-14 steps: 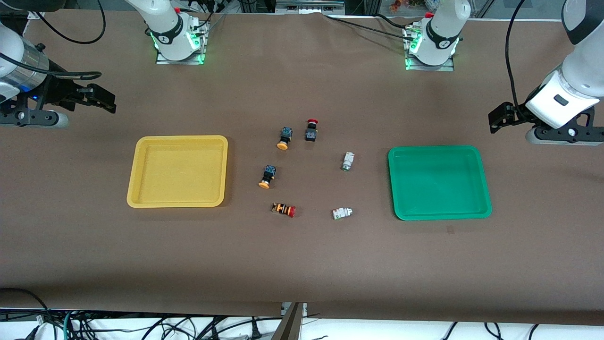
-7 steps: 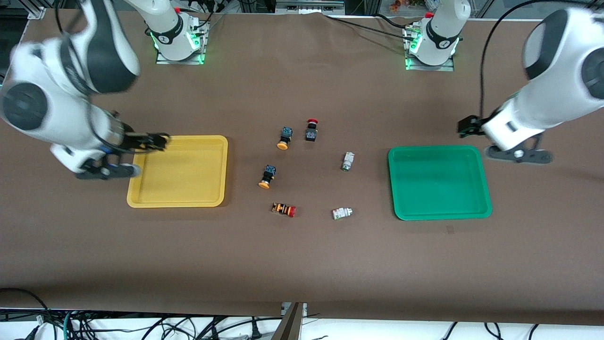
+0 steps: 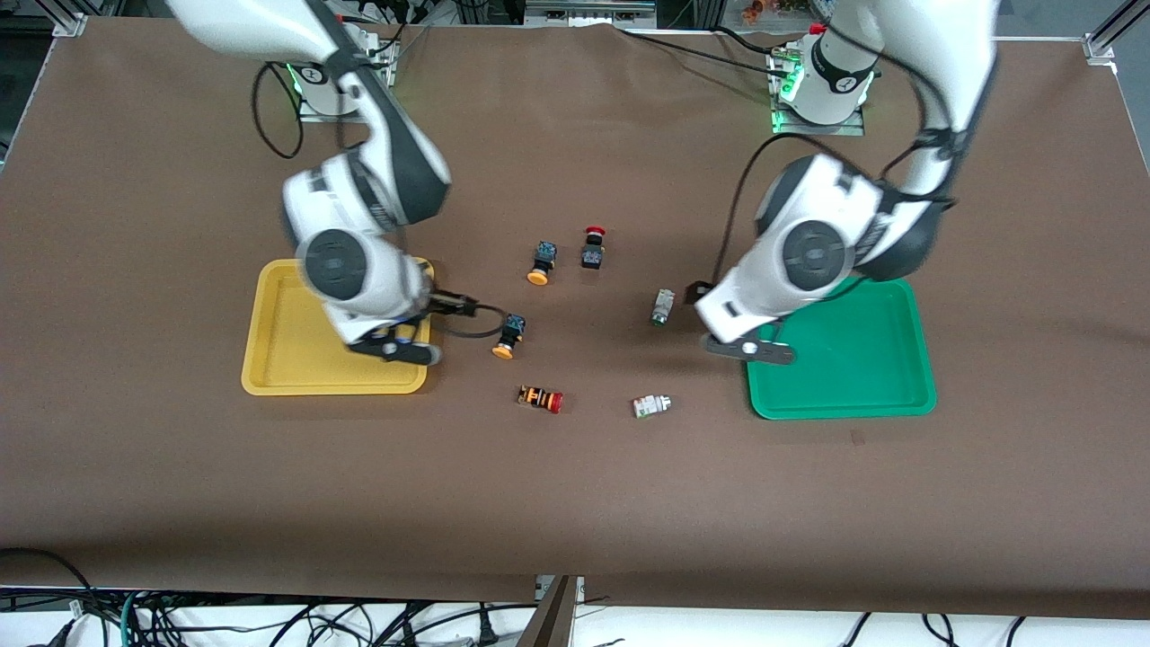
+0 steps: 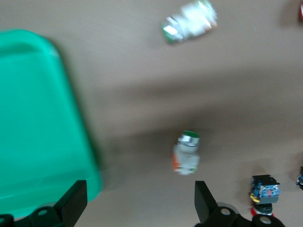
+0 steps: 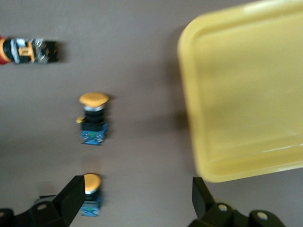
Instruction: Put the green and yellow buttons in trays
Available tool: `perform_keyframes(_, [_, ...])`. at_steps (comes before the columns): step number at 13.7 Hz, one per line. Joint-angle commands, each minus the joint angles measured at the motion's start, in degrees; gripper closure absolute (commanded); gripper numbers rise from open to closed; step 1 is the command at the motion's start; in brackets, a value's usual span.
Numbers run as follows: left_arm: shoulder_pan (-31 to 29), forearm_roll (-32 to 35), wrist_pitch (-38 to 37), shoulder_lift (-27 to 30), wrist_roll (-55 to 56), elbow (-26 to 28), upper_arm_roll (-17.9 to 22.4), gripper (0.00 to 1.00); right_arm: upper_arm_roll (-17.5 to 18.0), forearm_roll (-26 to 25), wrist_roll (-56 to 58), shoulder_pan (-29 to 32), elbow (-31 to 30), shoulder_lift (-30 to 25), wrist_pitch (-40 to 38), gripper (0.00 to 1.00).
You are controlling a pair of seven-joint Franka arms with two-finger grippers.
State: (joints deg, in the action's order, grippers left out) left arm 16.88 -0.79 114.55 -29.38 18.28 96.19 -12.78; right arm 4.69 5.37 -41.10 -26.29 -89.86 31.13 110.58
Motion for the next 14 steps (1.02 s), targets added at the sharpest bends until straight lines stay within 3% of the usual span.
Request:
perform_keyframes(1, [3.2,-2.4,7.7,-2.8,1.1,4.5,-0.2,0.0,4.9,0.7,-7.3,-0.6,-5.8,0.1,6.9,0.0])
perform_keyframes(3, [4.2,-3.3,19.1,-3.1,1.3,11.3,-1.6,0.0,9.1,0.7,-12.8,-0.7,-11.6,-0.2,14.0,0.0])
perform_keyframes(6, [4.5,-0.9,20.3,-4.0,0.9,11.6,-1.2,0.0,12.9,0.6,-16.7,-0.7,-17.4,0.0,20.9,0.0])
perform_keyframes(7, [4.4,0.3,20.4,-4.4,0.9,11.6,-1.2,0.07,13.4,0.6,-16.9,-0.7,-18.8,0.0,22.1,0.0])
perform_keyframes(8, [4.4,0.9,20.7,-5.2,1.1,11.5,-1.2,0.2,13.7,0.6,-16.9,-0.8,-20.2,0.1,23.6,0.0])
perform_keyframes(10, [4.7,0.9,20.8,-5.7,1.2,11.5,-1.2,0.77,13.7,0.5,-16.8,-1.0,-23.0,0.8,28.4,0.0])
perform_keyframes(11, [4.4,0.9,20.5,-5.5,1.1,11.4,-1.2,0.93,13.7,0.4,-16.8,-1.0,-23.5,1.2,29.8,0.0])
perform_keyframes(12, [4.2,0.9,20.2,-5.3,1.1,11.2,-1.2,1.0,13.7,0.4,-16.8,-1.0,-23.5,1.6,29.9,0.01])
perform_keyframes(13, [4.0,0.9,20.0,-4.8,1.1,11.0,-1.1,1.0,13.7,0.4,-16.8,-1.4,-23.5,1.7,30.0,0.15])
perform_keyframes(14, [3.7,0.9,18.7,-3.6,1.1,11.0,-0.8,1.0,13.7,0.3,-16.8,-1.7,-23.4,1.8,30.0,0.34])
